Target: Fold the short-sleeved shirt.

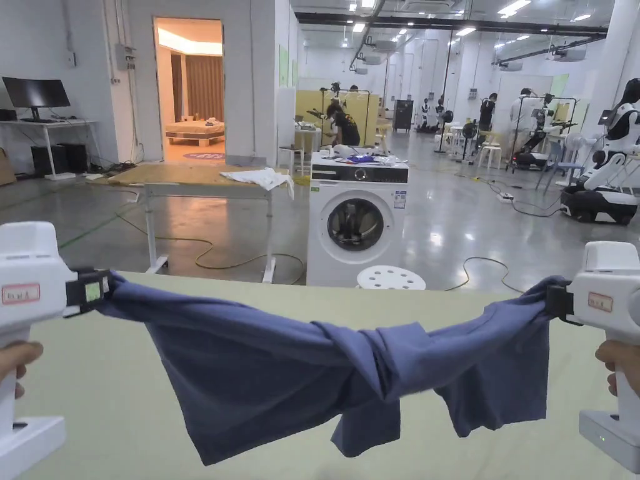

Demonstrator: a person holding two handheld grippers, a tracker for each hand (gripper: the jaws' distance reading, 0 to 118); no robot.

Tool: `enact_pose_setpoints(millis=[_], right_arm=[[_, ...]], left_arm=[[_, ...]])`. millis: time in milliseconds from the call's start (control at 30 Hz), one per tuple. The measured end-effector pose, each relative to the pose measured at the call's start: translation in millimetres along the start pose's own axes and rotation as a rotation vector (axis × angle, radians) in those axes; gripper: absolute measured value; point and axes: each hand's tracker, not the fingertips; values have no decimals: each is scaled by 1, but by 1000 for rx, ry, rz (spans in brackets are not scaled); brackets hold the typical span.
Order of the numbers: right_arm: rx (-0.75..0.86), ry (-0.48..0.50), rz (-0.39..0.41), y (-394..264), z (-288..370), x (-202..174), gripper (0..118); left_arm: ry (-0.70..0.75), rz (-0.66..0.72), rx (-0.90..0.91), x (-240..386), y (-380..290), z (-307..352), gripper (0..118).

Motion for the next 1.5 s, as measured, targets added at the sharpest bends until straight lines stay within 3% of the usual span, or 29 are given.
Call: enact_pose_setpoints(millis=[400, 633, 1000, 1233, 1433, 1467, 1500], right_arm=[[57, -15, 53, 63, -12, -29, 0], [85, -23, 37, 52, -40, -29, 1], [-66, -50, 81, -103, -89, -24, 1], [-216, -57, 64, -222, -70, -15, 1], [-234, -76, 54, -270, -49, -17, 1], [-228, -71, 44, -271, -45, -18, 3], [-214, -80, 41, -271, -41, -20, 8]], left_arm=[[73, -71, 44, 2, 73, -46, 0], [93, -70, 26, -11, 60, -85, 0], [119, -44, -156, -28, -110, -105, 0], [135, 24, -289, -54, -240, -77, 0], [154, 63, -362, -58, -300, -46, 0], [149, 73, -367, -58, -303, -44, 1], [154, 75, -367, -56, -305, -41, 10]])
